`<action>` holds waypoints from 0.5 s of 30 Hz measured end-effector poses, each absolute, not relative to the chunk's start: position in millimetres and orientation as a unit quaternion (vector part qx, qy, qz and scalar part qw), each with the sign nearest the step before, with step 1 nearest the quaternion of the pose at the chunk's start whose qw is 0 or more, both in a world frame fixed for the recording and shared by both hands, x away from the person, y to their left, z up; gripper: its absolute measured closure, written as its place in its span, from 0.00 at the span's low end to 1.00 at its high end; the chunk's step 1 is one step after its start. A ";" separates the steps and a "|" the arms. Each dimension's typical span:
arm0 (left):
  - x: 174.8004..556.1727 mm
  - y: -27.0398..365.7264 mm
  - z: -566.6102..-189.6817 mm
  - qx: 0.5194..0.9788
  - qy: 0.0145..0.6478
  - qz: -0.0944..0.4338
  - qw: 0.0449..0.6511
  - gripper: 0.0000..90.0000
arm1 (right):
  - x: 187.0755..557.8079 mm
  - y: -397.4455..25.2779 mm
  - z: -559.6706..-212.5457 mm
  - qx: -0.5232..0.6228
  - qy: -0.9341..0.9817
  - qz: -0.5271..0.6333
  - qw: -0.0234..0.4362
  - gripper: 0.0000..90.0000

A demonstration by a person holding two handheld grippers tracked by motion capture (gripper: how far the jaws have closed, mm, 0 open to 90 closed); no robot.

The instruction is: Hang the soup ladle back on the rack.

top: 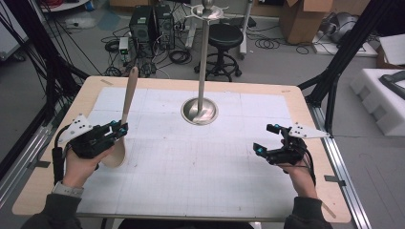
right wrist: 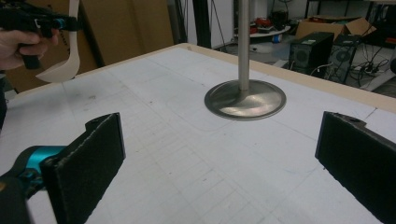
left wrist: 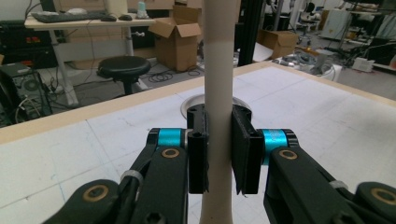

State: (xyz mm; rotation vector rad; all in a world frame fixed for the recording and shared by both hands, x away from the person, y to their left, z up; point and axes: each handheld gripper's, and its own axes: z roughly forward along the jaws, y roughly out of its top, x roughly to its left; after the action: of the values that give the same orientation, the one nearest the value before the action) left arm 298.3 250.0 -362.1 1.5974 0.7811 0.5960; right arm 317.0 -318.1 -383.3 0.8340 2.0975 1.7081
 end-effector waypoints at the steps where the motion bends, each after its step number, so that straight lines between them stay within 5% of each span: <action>1: 299.2 249.3 -361.1 0.686 0.336 0.257 0.591 0.86 | 317.0 -318.1 -383.2 0.291 0.732 0.597 0.155 0.00; 15: 319.8 230.6 -339.3 0.696 0.313 0.260 0.591 0.86 | 316.1 -319.4 -382.0 0.292 0.727 0.602 0.155 0.00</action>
State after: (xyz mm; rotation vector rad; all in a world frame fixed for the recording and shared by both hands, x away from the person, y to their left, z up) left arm 319.8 230.6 -339.3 1.6192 0.7287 0.6048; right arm 316.1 -319.4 -382.0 0.8356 2.0843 1.7235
